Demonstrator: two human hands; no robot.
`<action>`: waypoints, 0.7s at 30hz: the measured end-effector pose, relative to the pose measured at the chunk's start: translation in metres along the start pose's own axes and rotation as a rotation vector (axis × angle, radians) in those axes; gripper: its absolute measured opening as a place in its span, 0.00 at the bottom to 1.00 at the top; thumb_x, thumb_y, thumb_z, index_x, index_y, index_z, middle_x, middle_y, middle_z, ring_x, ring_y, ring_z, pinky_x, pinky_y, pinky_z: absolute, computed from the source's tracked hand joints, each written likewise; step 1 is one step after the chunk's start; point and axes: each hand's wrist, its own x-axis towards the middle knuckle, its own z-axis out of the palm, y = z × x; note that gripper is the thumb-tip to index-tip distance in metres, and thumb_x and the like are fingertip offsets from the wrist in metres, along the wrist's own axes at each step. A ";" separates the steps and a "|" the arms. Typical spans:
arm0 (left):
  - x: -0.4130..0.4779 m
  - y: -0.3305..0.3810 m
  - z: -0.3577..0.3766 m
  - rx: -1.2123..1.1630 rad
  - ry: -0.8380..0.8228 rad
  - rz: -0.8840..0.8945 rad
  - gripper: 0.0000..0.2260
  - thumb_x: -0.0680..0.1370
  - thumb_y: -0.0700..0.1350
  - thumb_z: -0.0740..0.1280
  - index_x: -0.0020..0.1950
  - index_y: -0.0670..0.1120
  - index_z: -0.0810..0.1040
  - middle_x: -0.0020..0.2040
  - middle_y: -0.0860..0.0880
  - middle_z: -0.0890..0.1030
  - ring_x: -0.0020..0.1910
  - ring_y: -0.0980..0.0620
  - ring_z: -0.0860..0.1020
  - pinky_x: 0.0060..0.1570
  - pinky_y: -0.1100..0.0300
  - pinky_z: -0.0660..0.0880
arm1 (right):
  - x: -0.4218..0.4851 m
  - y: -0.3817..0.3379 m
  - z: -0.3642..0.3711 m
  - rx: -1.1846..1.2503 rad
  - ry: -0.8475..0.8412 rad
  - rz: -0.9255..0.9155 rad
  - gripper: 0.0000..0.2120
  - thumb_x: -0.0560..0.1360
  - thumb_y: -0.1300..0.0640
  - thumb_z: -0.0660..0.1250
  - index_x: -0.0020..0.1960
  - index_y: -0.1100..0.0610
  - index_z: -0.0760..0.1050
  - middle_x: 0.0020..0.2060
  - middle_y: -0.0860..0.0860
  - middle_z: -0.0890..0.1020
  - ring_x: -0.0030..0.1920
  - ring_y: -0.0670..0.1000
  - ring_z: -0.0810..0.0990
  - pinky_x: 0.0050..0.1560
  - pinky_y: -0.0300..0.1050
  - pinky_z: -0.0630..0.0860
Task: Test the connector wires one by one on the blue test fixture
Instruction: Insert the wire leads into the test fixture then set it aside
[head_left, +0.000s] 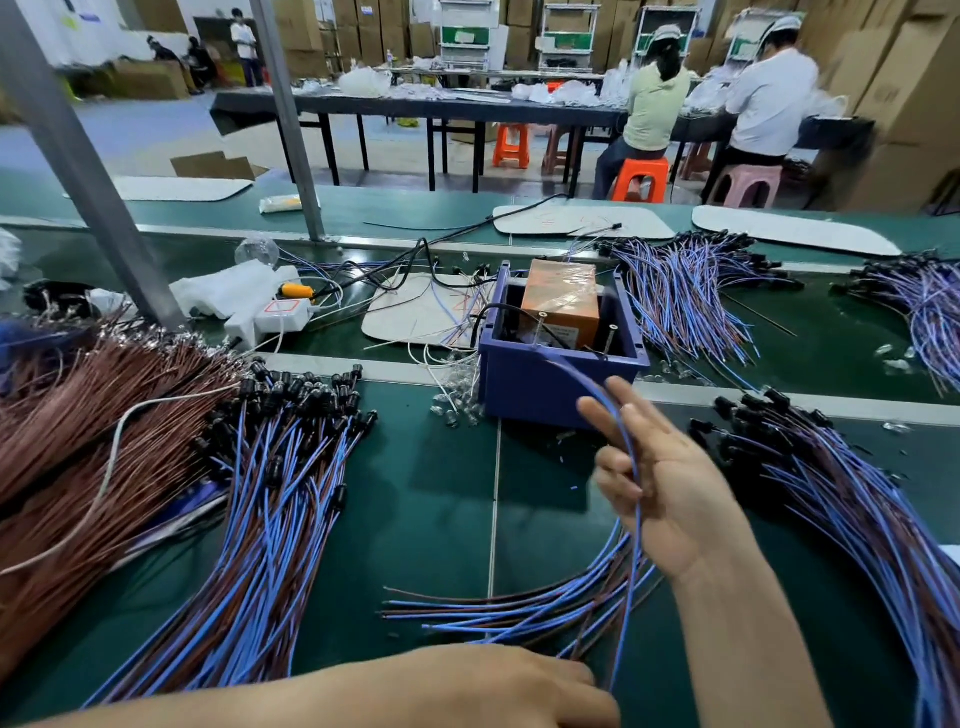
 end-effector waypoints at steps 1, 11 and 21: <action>-0.021 0.014 0.039 -0.073 0.260 0.141 0.15 0.82 0.45 0.51 0.61 0.56 0.73 0.52 0.47 0.75 0.55 0.47 0.74 0.54 0.60 0.65 | -0.001 -0.005 -0.001 -0.015 0.032 -0.090 0.11 0.81 0.62 0.57 0.61 0.56 0.74 0.35 0.54 0.85 0.19 0.43 0.66 0.17 0.31 0.60; -0.095 -0.018 -0.008 -1.223 1.431 0.023 0.14 0.77 0.36 0.66 0.61 0.46 0.79 0.53 0.52 0.83 0.51 0.55 0.79 0.55 0.64 0.74 | -0.026 -0.023 0.016 -0.302 -0.023 -0.705 0.14 0.81 0.60 0.57 0.64 0.55 0.74 0.39 0.50 0.85 0.29 0.45 0.71 0.30 0.34 0.68; -0.127 -0.042 -0.069 -1.544 1.860 0.447 0.18 0.79 0.34 0.61 0.69 0.43 0.68 0.49 0.46 0.81 0.34 0.58 0.77 0.38 0.65 0.76 | -0.019 -0.055 0.040 -1.072 -0.115 -1.214 0.11 0.78 0.55 0.64 0.57 0.42 0.77 0.34 0.49 0.77 0.40 0.42 0.65 0.40 0.30 0.64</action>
